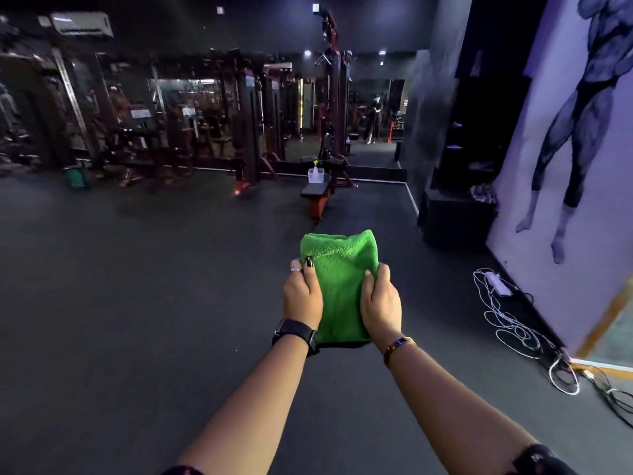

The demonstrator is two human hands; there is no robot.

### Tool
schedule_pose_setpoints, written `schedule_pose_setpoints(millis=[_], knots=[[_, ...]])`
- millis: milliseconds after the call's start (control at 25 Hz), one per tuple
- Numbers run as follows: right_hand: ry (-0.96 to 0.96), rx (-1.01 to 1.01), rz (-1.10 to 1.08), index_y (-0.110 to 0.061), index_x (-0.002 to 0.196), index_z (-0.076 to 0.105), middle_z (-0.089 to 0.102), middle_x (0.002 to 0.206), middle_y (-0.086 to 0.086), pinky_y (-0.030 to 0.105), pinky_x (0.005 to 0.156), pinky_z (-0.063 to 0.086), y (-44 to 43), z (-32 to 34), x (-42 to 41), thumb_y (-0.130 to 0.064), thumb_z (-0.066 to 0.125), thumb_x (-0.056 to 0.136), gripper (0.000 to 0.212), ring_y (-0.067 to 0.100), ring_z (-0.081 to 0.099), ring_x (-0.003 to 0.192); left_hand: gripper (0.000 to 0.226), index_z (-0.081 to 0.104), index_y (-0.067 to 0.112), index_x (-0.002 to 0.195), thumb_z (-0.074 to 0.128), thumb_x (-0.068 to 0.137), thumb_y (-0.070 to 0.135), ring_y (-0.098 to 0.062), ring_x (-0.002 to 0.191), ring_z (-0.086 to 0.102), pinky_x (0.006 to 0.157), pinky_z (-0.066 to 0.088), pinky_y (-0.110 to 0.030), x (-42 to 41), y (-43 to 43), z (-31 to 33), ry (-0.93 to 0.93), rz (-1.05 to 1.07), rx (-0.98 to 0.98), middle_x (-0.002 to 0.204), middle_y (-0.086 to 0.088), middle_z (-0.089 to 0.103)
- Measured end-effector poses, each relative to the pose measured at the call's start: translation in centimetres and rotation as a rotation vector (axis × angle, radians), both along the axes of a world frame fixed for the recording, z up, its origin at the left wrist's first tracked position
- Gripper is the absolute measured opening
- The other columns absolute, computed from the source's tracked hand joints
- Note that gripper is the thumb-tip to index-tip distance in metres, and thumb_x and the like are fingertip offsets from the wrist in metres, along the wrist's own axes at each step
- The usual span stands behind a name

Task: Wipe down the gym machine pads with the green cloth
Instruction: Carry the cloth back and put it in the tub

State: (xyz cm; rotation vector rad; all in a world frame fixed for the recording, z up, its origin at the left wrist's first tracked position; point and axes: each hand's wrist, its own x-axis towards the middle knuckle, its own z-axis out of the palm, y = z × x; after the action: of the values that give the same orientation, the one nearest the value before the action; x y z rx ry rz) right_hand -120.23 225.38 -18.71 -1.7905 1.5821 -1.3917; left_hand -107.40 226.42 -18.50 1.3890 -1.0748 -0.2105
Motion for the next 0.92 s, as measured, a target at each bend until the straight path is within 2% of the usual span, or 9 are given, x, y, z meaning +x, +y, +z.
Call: schedule_pose_setpoints(millis=[120, 240, 440, 640, 920], knots=[[0.016, -0.018, 0.014, -0.014, 0.097, 0.037, 0.054, 0.072, 0.002, 0.033, 0.059, 0.032, -8.3, -0.4, 3.5, -0.025, 0.037, 0.099, 0.011, 0.037, 0.055, 0.073, 0.037, 0.051, 0.006, 0.1, 0.029, 0.095, 0.035, -0.034, 0.068, 0.055, 0.057, 0.034, -0.032, 3.5, -8.3, -0.9, -0.019, 0.03, 0.005, 0.069, -0.01, 0.054], [-0.009, 0.001, 0.047, -0.013, 0.099, 0.038, 0.057, 0.078, 0.005, 0.037, 0.062, 0.038, -17.0, -0.3, 7.7, -0.026, 0.036, 0.099, 0.013, 0.038, 0.056, 0.078, 0.04, 0.051, 0.006, 0.101, 0.027, 0.094, 0.036, -0.035, 0.069, 0.056, 0.058, 0.034, -0.032, 7.6, -17.1, -0.9, -0.027, 0.051, 0.004, 0.073, -0.015, 0.059], [0.0, -0.004, 0.052, -0.013, 0.101, 0.039, 0.062, 0.087, 0.012, 0.039, 0.064, 0.041, -32.5, 1.2, 14.3, -0.029, 0.035, 0.1, 0.017, 0.038, 0.057, 0.082, 0.027, 0.052, 0.005, 0.11, 0.033, 0.099, 0.022, -0.038, 0.079, 0.059, 0.062, 0.035, -0.033, 14.1, -33.0, 0.0, 0.013, 0.086, 0.054, 0.085, -0.021, 0.063], [-0.035, 0.005, 0.041, -0.017, 0.095, 0.037, 0.059, 0.081, 0.008, 0.038, 0.063, 0.04, -44.9, 0.0, 18.1, -0.03, 0.035, 0.1, 0.015, 0.039, 0.057, 0.08, 0.028, 0.052, 0.003, 0.111, 0.033, 0.1, 0.02, -0.039, 0.082, 0.059, 0.064, 0.038, -0.036, 17.9, -45.5, -0.7, 0.01, 0.083, 0.066, 0.087, -0.022, 0.064], [-0.036, 0.001, 0.024, -0.009, 0.099, 0.041, 0.063, 0.086, 0.016, 0.038, 0.063, 0.037, -66.1, -0.7, 21.2, -0.03, 0.033, 0.101, 0.022, 0.041, 0.058, 0.082, 0.032, 0.053, -0.001, 0.111, 0.031, 0.099, 0.019, -0.04, 0.081, 0.058, 0.065, 0.037, -0.037, 20.8, -66.3, -1.4, -0.005, 0.102, 0.05, 0.087, -0.025, 0.063]])
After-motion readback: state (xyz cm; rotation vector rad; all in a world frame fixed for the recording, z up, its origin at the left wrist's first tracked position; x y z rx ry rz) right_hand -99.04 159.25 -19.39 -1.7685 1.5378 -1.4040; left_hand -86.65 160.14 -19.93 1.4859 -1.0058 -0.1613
